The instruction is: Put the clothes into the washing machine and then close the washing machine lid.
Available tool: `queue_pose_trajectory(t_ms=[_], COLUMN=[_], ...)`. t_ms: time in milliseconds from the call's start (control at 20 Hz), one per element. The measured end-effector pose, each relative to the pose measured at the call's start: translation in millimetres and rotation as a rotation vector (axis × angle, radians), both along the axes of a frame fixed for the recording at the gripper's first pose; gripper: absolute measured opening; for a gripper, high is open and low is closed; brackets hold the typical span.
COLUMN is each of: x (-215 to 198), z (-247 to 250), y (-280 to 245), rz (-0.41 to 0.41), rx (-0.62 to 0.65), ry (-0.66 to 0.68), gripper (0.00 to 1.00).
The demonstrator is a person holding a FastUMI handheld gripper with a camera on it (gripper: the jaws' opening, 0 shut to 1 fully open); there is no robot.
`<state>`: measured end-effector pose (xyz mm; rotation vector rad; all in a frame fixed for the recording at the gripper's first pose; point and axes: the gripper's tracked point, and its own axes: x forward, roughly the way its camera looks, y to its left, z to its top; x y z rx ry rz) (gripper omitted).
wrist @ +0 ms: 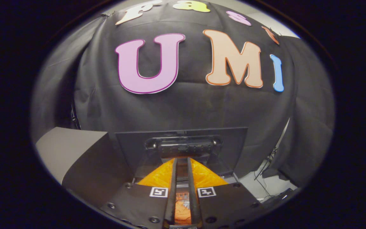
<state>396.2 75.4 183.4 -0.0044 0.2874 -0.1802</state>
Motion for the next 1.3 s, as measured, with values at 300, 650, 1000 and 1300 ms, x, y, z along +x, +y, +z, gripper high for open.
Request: queue_pose_trajectory(t_ms=[300, 650, 1000, 1300], x=[50.6, 124.7, 116.8, 63.1], z=[34.6, 27.3, 9.7, 7.2], y=[16.2, 29.7, 26.7, 29.7], rz=[0.026, 0.025, 0.03, 0.047], rx=[-0.057, -0.126, -0.04, -0.046], ry=[-0.058, -0.054, -0.038, -0.038], gripper=[0.66, 0.99, 0.97, 0.97])
